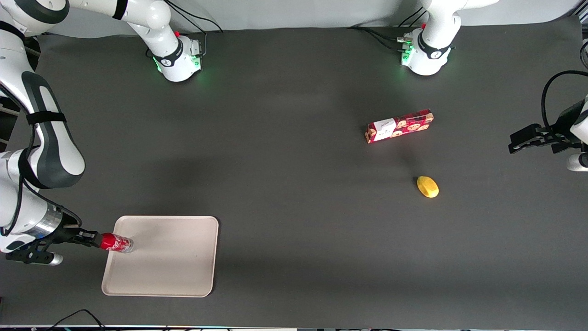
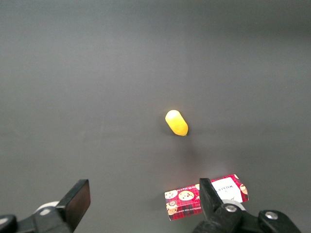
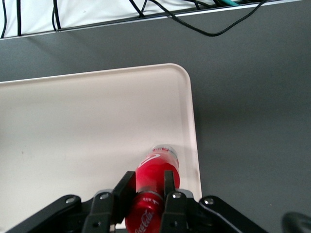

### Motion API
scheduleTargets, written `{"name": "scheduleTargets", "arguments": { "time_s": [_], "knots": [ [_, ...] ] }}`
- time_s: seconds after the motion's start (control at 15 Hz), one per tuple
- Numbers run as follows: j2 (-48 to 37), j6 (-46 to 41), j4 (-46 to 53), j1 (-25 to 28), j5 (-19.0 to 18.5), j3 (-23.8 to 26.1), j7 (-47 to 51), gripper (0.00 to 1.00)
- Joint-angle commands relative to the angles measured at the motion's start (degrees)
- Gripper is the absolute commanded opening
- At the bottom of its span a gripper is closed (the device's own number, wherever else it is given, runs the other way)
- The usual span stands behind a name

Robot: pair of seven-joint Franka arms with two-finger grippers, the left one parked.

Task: Place coke bottle on tray
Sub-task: 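Lower the bottle upright onto the tray and open the right gripper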

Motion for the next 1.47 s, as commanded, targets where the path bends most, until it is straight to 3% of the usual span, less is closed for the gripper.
{"name": "scheduleTargets", "arguments": {
  "time_s": [0.0, 0.07, 0.13, 0.2, 0.27, 1.0, 1.4],
  "knots": [
    [1.48, 0.44, 2.05, 0.71, -1.76, -0.04, 1.59, 0.00],
    [1.57, 0.44, 2.13, 0.71, -1.76, -0.04, 1.51, 0.35],
    [1.66, 0.53, 2.13, 0.80, -1.84, -0.04, 1.59, 0.59],
    [1.66, 0.53, 2.13, 0.80, -1.93, -0.04, 1.59, 0.74],
    [1.66, 0.53, 2.13, 0.80, -1.93, -0.04, 1.51, 1.00],
    [0.61, 0.01, 3.10, 0.80, -1.93, -0.39, 1.42, 1.00],
    [-8.17, -14.38, 3.01, -1.04, -1.05, 0.40, 1.77, 1.00]
  ]
}}
